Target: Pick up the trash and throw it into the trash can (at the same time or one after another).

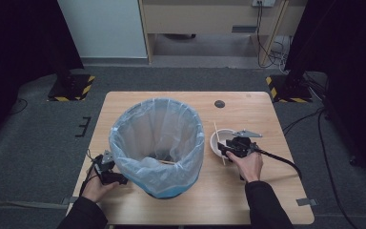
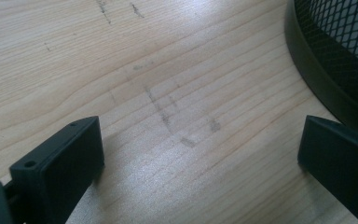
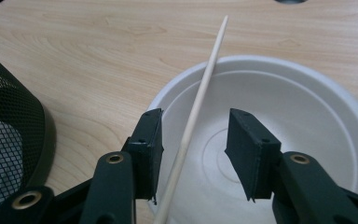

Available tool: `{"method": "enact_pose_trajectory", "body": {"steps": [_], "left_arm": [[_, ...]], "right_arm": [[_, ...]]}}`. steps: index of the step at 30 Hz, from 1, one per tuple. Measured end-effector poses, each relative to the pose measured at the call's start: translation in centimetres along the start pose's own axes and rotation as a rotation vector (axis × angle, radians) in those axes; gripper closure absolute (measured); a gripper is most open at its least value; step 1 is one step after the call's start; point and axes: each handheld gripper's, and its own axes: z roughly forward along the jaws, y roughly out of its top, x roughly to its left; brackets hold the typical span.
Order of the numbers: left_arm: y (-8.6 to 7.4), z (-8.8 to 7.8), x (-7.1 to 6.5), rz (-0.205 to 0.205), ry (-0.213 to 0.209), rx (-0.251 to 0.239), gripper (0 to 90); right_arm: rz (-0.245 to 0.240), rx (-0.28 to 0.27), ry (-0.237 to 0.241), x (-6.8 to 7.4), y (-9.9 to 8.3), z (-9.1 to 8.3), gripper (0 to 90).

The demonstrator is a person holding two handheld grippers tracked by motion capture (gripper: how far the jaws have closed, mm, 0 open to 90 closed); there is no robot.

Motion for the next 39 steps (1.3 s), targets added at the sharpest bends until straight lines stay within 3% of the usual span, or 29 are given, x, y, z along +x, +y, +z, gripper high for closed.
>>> {"method": "enact_pose_trajectory", "body": {"steps": [16,25,31,39], "left_arm": [[0.0,0.0,0.0,0.0,0.0,0.0,0.0],[0.0,0.0,0.0,0.0,0.0,0.0,0.0],[0.0,0.0,0.0,0.0,0.0,0.0,0.0],[0.0,0.0,0.0,0.0,0.0,0.0,0.0]], "right_arm": [[0.002,0.093,-0.023,0.1,-0.5,0.9,72.4],[0.008,0.101,-0.024,0.0,-0.3,0.6,85.4],[0.005,0.103,-0.026,-0.2,-0.2,0.5,85.7],[0.025,0.053,-0.024,-0.6,0.5,-0.6,85.8]]}}
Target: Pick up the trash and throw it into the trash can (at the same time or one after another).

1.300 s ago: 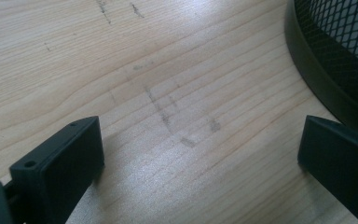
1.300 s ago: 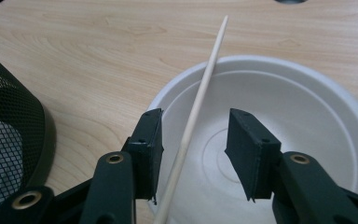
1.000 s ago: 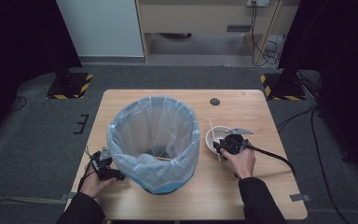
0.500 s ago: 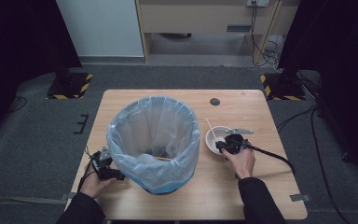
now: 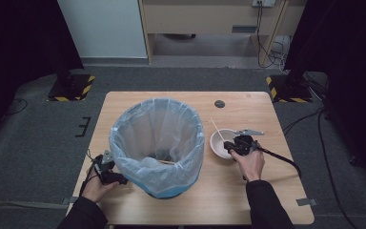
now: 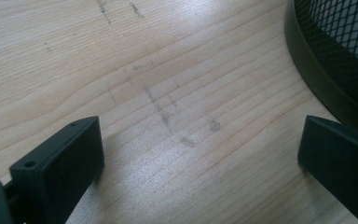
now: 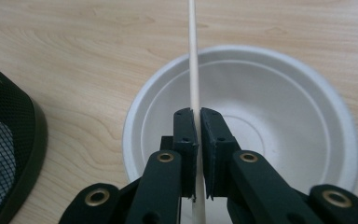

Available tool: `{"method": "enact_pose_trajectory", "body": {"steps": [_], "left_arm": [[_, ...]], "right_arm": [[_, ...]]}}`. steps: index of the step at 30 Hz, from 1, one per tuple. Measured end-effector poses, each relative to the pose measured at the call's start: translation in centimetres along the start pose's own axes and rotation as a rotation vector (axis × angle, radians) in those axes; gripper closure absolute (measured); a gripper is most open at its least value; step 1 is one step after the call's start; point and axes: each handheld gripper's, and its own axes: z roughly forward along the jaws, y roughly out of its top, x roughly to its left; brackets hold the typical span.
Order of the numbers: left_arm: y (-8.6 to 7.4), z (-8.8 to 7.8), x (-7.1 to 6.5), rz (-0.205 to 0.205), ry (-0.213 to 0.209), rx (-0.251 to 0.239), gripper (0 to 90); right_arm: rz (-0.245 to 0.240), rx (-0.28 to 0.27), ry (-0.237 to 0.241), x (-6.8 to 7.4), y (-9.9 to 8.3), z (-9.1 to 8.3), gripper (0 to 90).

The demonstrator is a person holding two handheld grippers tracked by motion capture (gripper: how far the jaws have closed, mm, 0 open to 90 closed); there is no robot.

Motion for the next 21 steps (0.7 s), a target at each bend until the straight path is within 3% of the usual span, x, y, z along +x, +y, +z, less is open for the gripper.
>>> {"method": "enact_pose_trajectory", "body": {"steps": [8,21], "left_arm": [[0.0,0.0,0.0,0.0,0.0,0.0,0.0],[0.0,0.0,0.0,0.0,0.0,0.0,0.0]], "right_arm": [[0.029,-0.08,0.008,-0.7,0.9,-1.7,85.8],[0.111,-0.247,0.018,-3.2,2.0,-5.3,85.8]]}}
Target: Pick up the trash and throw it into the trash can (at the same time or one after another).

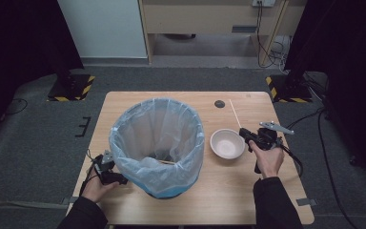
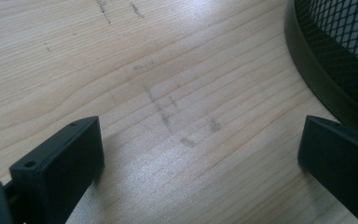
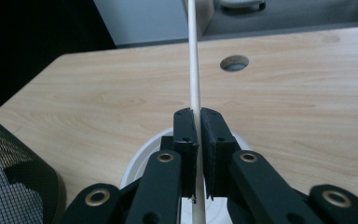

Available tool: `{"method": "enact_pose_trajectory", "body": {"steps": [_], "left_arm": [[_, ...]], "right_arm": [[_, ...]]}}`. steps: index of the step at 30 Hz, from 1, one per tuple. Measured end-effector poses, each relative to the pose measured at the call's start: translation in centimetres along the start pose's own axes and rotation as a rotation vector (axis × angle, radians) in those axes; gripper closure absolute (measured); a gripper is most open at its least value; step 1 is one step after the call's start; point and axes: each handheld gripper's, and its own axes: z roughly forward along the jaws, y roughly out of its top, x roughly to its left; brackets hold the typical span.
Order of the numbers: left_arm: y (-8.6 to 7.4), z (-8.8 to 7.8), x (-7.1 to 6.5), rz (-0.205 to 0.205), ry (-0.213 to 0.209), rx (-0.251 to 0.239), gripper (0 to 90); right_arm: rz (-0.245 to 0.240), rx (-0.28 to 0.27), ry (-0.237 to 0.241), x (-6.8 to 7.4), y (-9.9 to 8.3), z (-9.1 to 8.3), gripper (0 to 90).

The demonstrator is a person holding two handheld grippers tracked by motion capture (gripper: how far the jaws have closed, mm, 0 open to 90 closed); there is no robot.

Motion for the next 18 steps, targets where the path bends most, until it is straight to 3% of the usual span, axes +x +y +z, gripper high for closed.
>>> {"method": "enact_pose_trajectory", "body": {"steps": [18], "left_arm": [[0.0,0.0,0.0,0.0,0.0,0.0,0.0]], "right_arm": [[0.039,-0.161,0.016,-0.7,2.4,-3.4,85.8]]}}
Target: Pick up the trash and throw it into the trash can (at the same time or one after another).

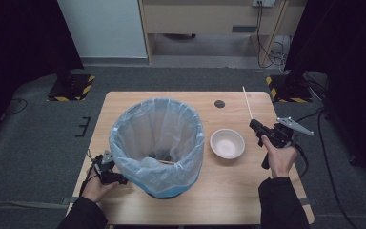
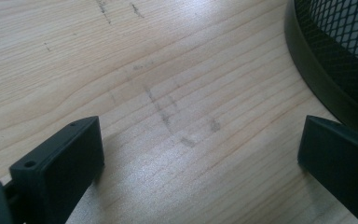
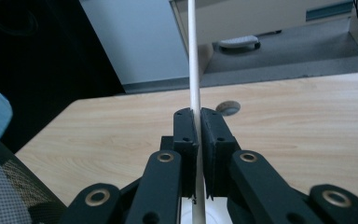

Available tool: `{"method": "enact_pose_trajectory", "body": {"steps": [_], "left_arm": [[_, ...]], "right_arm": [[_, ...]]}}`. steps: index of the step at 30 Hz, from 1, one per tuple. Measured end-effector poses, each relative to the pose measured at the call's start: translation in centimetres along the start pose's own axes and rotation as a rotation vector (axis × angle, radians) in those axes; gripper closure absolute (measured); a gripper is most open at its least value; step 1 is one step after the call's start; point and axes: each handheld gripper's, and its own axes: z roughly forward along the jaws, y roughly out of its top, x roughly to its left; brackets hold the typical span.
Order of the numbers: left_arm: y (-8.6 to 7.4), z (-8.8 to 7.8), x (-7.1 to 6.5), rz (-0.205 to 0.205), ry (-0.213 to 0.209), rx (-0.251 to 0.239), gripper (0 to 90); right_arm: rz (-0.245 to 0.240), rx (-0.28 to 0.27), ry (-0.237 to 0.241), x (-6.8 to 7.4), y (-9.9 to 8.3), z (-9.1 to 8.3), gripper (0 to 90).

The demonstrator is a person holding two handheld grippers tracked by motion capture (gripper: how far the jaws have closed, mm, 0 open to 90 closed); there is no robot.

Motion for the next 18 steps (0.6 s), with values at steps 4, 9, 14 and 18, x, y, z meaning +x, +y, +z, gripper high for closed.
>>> {"method": "enact_pose_trajectory", "body": {"steps": [4,9,14,18], "left_arm": [[0.0,0.0,0.0,0.0,0.0,0.0,0.0],[0.0,0.0,0.0,0.0,0.0,0.0,0.0],[0.0,0.0,0.0,0.0,0.0,0.0,0.0],[0.0,0.0,0.0,0.0,0.0,0.0,0.0]], "right_arm": [[0.0,-0.034,0.017,0.4,0.7,-0.7,85.8],[-0.007,-0.086,0.044,1.0,1.8,-1.7,85.8],[-0.013,-0.128,0.066,1.6,2.7,-2.6,85.8],[-0.023,-0.165,0.089,2.2,3.4,-3.2,85.9]]}}
